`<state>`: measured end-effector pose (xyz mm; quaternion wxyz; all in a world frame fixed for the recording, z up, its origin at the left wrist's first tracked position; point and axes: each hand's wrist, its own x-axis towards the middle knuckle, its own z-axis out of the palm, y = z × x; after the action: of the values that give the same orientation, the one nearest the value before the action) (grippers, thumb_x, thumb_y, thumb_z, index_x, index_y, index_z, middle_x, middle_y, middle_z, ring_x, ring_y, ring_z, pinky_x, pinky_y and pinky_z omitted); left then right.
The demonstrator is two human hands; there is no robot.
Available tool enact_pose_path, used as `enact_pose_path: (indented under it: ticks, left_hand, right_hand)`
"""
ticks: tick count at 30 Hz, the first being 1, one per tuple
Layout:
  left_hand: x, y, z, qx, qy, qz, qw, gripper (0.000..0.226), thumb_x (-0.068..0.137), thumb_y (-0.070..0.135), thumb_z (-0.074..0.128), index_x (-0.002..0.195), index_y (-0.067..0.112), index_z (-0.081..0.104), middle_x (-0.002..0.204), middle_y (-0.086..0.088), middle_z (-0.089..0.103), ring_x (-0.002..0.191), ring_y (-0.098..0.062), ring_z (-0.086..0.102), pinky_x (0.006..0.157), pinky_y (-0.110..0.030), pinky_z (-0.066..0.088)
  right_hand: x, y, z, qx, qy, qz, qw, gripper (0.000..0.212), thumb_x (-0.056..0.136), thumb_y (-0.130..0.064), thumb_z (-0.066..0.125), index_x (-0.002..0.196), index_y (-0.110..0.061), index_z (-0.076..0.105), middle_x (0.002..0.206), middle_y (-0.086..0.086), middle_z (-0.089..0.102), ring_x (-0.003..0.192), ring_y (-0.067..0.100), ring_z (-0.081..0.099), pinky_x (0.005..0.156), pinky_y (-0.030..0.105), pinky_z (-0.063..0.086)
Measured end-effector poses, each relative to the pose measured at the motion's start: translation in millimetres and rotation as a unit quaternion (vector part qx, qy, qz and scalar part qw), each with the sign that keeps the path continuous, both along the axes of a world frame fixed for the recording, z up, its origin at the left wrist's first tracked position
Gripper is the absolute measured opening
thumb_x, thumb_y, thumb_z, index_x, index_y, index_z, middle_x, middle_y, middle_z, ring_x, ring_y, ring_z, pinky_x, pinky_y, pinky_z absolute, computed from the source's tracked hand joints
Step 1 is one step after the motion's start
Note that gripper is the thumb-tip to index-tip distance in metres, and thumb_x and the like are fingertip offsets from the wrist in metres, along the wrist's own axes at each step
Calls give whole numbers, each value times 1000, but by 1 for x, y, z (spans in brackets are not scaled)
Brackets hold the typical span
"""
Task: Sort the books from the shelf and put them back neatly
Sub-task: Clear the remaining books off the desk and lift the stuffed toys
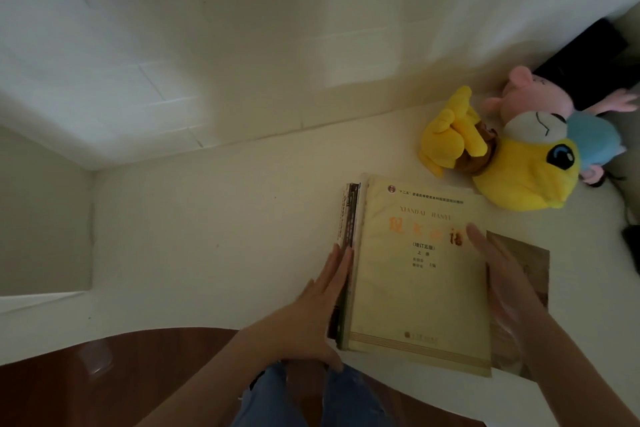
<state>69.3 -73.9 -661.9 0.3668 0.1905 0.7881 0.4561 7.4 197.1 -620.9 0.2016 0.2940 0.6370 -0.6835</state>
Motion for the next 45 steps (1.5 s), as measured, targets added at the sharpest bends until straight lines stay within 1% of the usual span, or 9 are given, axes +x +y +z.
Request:
enact_pose_path:
  ticks: [4, 9, 15, 20, 28, 30, 33, 36, 45]
  left_hand:
    - [14, 20, -13, -15, 62, 63, 996, 142, 70, 34, 83, 126, 46, -48, 142, 18, -48, 143, -3, -6, 113, -34, 34]
    - [20, 22, -26, 16, 94, 85, 992, 130, 80, 39, 72, 126, 40, -50, 148, 7, -43, 147, -10, -10, 105, 0, 13]
    - [17, 18, -37, 10, 65, 108, 992, 127, 82, 25, 72, 132, 43, -43, 161, 0, -11, 128, -8, 44, 95, -34, 50]
    - [24, 24, -32, 19, 44, 118, 992, 118, 92, 30, 61, 121, 43, -53, 159, -1, -19, 146, -9, 12, 106, -2, 19]
    - [19, 12, -22, 35, 18, 66, 997, 114, 91, 22, 59, 131, 38, -47, 157, 0, -27, 148, -22, -2, 120, -40, 13]
    - [8, -1, -17, 75, -86, 67, 991, 111, 81, 15, 59, 141, 27, -33, 158, 6, -16, 147, -23, 7, 119, -36, 15]
    - [-16, -7, -5, 144, -226, 321, 908, 100, 75, 27, 67, 150, 27, 2, 153, 14, 13, 145, -10, 16, 114, -26, 16]
    - [-26, 25, 6, 131, -197, 346, 908, 42, 103, 43, 28, 143, 31, 29, 146, 12, 38, 131, -2, 37, 116, -27, 19]
    - [-22, 60, -4, 83, -253, 411, 872, 111, 61, 88, 43, 149, 41, -7, 159, 14, -11, 145, -17, 19, 111, -49, 35]
  right_hand:
    - [-5, -4, -3, 18, -21, -2, 1000, 33, 90, -34, 59, 121, -21, 59, 97, 8, 74, 82, 29, 72, 66, 44, 58]
    - [-4, -3, -5, 11, -18, -5, 1000, 33, 89, -34, 59, 120, -21, 58, 98, 9, 74, 86, 31, 71, 73, 49, 57]
    - [-3, -8, -7, 31, 8, 0, 999, 34, 90, -34, 59, 121, -22, 56, 101, 7, 73, 84, 26, 72, 67, 42, 59]
    - [-3, -10, -7, 27, 18, 2, 999, 34, 90, -32, 59, 121, -19, 56, 103, 7, 72, 86, 26, 71, 65, 42, 59]
    - [-3, -8, -10, 24, 6, 0, 1000, 38, 89, -36, 60, 124, -22, 56, 105, 7, 73, 90, 27, 71, 74, 46, 59]
    - [-3, -6, -6, -7, -2, 3, 1000, 34, 92, -37, 55, 122, -22, 56, 102, 5, 74, 88, 23, 72, 64, 38, 60]
    - [-4, -7, -4, -24, -6, 2, 1000, 41, 89, -42, 55, 123, -20, 56, 103, 5, 73, 89, 23, 72, 61, 34, 59]
    - [-2, -12, -7, -15, -9, -5, 1000, 43, 87, -41, 59, 123, -18, 57, 99, 7, 74, 84, 26, 73, 58, 36, 58]
    - [-3, -13, -17, -1, -18, -26, 1000, 46, 85, -38, 67, 127, -21, 55, 102, 7, 73, 88, 28, 72, 76, 47, 58]
